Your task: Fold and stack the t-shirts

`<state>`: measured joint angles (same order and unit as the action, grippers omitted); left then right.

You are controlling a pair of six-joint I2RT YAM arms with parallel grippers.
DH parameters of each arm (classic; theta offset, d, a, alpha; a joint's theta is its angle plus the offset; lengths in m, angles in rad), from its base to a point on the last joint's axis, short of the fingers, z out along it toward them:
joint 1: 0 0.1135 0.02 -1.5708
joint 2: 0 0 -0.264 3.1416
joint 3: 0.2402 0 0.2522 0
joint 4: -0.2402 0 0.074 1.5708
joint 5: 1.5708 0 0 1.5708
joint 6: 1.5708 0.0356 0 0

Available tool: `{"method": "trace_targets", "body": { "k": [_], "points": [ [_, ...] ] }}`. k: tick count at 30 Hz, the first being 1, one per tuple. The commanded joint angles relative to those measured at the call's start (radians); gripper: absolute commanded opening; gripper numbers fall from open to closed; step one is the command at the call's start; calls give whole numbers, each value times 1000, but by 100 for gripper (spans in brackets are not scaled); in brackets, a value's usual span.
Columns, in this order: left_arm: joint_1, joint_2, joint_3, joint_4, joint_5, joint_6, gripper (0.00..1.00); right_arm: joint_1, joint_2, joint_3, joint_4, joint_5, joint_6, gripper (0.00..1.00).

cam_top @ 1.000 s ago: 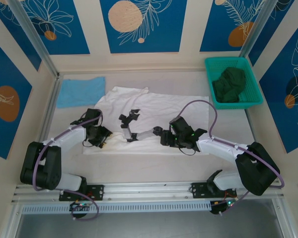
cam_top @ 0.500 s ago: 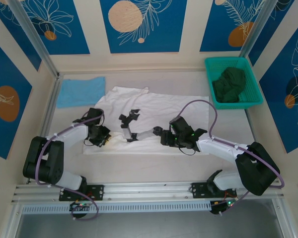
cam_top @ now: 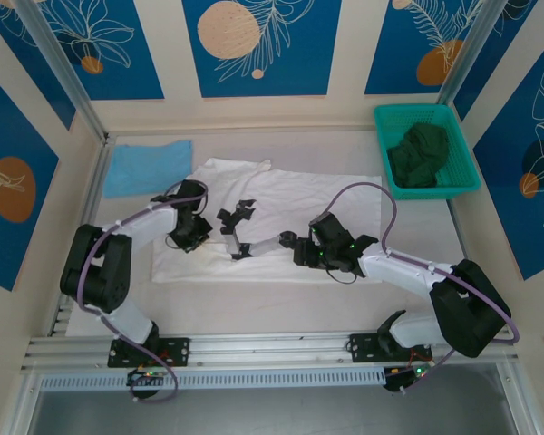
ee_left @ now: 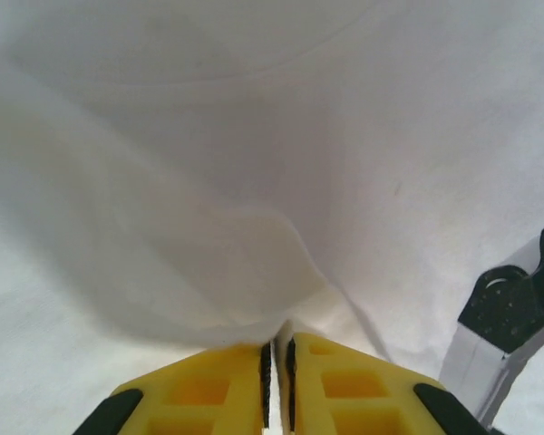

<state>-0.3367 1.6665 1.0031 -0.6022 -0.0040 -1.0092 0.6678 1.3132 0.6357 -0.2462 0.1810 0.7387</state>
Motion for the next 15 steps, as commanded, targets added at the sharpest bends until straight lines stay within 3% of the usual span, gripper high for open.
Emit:
{"method": "trace_targets", "body": {
  "k": [1,3,9,15],
  "points": [
    [-18,47,71,-67,-58,75,17,5,-5,17,1,22,-4,49],
    [-26,64,106,-81,-74,97,22,6,-16,18,-11,35,4,49],
    [-32,45,208,-149,-167,152,52,-24,-107,9,-109,104,67,50],
    [-31,-107,196,-208,-285,185,72,-204,-317,-41,-296,112,164,54]
  ]
}}
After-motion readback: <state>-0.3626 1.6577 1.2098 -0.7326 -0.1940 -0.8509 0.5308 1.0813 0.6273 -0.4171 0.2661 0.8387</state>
